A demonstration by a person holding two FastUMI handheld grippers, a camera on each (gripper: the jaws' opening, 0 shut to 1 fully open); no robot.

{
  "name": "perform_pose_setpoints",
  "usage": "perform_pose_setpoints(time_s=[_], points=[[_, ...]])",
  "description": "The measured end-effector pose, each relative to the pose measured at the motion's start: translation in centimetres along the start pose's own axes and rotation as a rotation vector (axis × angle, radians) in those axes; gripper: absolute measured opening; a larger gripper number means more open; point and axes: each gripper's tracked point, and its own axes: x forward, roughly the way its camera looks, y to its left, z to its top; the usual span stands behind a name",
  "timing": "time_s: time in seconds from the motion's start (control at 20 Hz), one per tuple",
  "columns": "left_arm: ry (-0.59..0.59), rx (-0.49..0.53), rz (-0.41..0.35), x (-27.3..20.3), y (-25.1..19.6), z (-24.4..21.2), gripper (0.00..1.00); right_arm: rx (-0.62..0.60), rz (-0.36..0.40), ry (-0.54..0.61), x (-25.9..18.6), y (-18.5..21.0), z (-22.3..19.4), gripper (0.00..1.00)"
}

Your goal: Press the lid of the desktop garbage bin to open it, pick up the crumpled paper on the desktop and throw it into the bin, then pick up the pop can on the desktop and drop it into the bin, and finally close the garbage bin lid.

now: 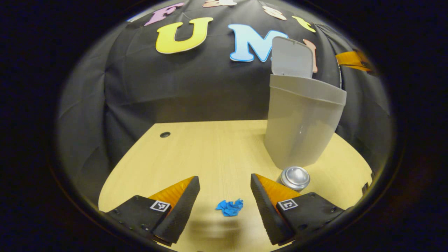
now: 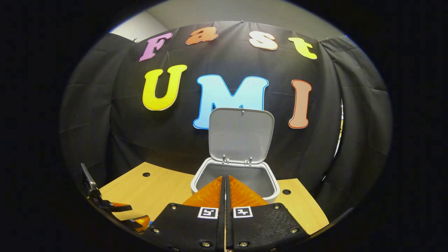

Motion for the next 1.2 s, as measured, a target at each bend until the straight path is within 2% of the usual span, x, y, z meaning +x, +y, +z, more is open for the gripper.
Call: perform_pose_setpoints(time_s=[0.45,1.1,1.2], points=[[0.141,0.013,-0.034,2.3,-1.6,-6.3,0.96,-0.014,-0.036,0.045,0.0,-1.6,-1.3,0.02],[0.232,-0.002,0.011,5.4,-0.3,-9.8,0.96,-0.012,-0.091,0.103,0.3,-3.6,-2.9,0.02],[0.235,0.01,0.035,5.5,0.3,-9.8,0.77,-0.012,-0.093,0.111,0.4,-3.6,-3.2,0.02]])
